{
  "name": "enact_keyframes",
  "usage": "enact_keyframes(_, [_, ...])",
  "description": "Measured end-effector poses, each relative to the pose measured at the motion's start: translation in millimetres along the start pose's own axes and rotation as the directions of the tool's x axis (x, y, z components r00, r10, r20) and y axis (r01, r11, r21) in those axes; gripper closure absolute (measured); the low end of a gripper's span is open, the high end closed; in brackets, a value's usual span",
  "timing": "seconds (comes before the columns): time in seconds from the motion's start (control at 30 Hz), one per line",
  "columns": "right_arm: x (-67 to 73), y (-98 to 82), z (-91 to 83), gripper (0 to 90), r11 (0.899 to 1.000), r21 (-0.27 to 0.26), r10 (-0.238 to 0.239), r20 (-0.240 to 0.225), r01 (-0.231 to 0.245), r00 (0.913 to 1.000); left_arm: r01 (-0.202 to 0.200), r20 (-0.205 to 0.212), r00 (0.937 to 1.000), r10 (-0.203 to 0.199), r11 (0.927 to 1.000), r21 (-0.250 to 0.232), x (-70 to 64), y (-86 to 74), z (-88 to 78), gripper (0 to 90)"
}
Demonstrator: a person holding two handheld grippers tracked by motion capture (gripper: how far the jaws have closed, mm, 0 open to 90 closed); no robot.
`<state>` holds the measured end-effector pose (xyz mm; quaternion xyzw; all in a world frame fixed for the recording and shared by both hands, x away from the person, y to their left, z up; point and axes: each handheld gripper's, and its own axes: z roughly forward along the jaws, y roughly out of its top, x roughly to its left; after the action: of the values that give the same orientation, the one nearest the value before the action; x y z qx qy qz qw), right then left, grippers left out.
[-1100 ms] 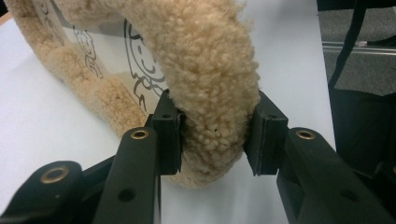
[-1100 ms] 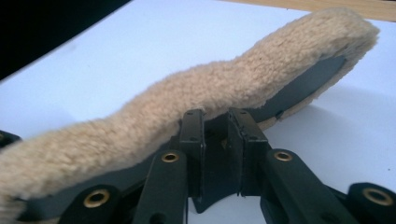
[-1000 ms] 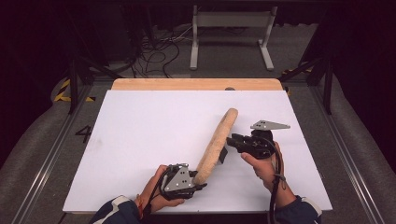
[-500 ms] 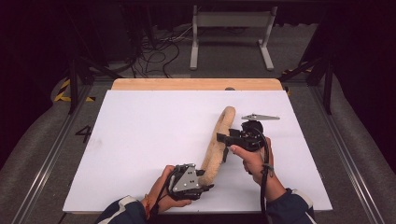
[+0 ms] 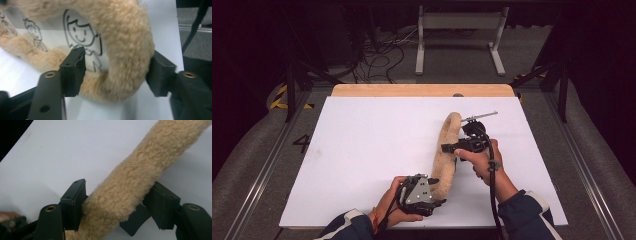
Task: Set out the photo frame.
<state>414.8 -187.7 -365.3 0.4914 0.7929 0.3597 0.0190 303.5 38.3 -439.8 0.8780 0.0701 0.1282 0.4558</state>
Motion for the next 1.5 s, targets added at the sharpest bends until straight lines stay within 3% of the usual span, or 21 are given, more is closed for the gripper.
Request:
enact_keyframes(0.3, [-5.4, 5.4, 3.8, 35.3, 0.998, 0.047, 0.034, -0.044, -0.032, 0.9985, 0.080, 0.009, 0.9967, -0.080, 0.9963, -0.032, 16.9, -18.7, -41.5, 26.6])
enact_keyframes(0.4, [-4.6, 5.4, 3.9, 36.4, 0.998, 0.047, 0.038, -0.045, -0.036, 0.9983, 0.123, -0.026, 0.9920, -0.124, 0.9920, -0.027, 23.1, -33.8, -62.8, 25.7])
enact_keyframes(0.53, [-6.0, 8.8, 0.6, 45.7, 0.997, 0.081, 0.011, -0.072, -0.006, 0.9973, 0.198, -0.085, 0.9769, -0.196, 0.9800, 0.016, 29.2, -58.4, -85.2, 23.8])
enact_keyframes(0.67, [-1.2, 13.9, -3.0, 56.3, 0.994, 0.092, -0.048, -0.049, 0.052, 0.9977, 0.245, -0.125, 0.9631, -0.239, 0.9689, 0.036, 32.6, -79.2, -103.8, 23.2])
enact_keyframes(0.87, [1.1, 22.1, -1.0, 57.6, 0.986, 0.126, -0.102, -0.039, 0.106, 0.9940, 0.311, -0.163, 0.9395, -0.302, 0.9496, 0.038, 38.1, -103.1, -126.1, 23.5])
enact_keyframes(1.03, [-1.0, 26.5, -0.6, 59.3, 0.979, 0.140, -0.140, -0.051, 0.146, 0.9888, 0.334, -0.172, 0.9300, -0.325, 0.9420, 0.030, 42.6, -110.2, -130.8, 22.8])
enact_keyframes(1.07, [-0.6, 27.2, -0.5, 59.3, 0.976, 0.143, -0.159, -0.049, 0.164, 0.9861, 0.342, -0.157, 0.9286, -0.336, 0.9397, 0.010, 43.6, -111.6, -131.5, 22.4])
enact_keyframes(1.1, [0.9, 28.1, -0.5, 59.7, 0.967, 0.150, -0.201, -0.054, 0.207, 0.9782, 0.343, -0.146, 0.9289, -0.340, 0.9392, -0.005, 44.1, -112.3, -131.7, 21.9])
enact_keyframes(1.13, [0.9, 28.7, -0.3, 60.1, 0.965, 0.152, -0.208, -0.067, 0.216, 0.9759, 0.343, -0.143, 0.9291, -0.341, 0.9394, -0.014, 44.1, -112.4, -131.6, 21.8])
enact_keyframes(1.2, [1.6, 30.4, 1.1, 60.6, 0.956, 0.157, -0.235, -0.092, 0.247, 0.9676, 0.335, -0.168, 0.9280, -0.332, 0.9421, -0.014, 43.1, -111.7, -130.6, 18.7])
enact_keyframes(1.27, [4.2, 32.5, 3.2, 61.4, 0.947, 0.161, -0.260, -0.117, 0.277, 0.9585, 0.343, -0.183, 0.9223, -0.341, 0.9392, -0.021, 42.5, -112.4, -129.0, 15.7])
enact_keyframes(1.43, [15.9, 37.0, 5.6, 64.1, 0.916, 0.173, -0.330, -0.186, 0.361, 0.9257, 0.356, -0.199, 0.9144, -0.352, 0.9342, -0.016, 41.5, -116.2, -129.0, 12.7])
enact_keyframes(1.5, [21.6, 38.7, 4.8, 65.3, 0.901, 0.179, -0.358, -0.204, 0.394, 0.9111, 0.356, -0.201, 0.9146, -0.351, 0.9346, -0.014, 40.9, -116.9, -129.4, 12.7])
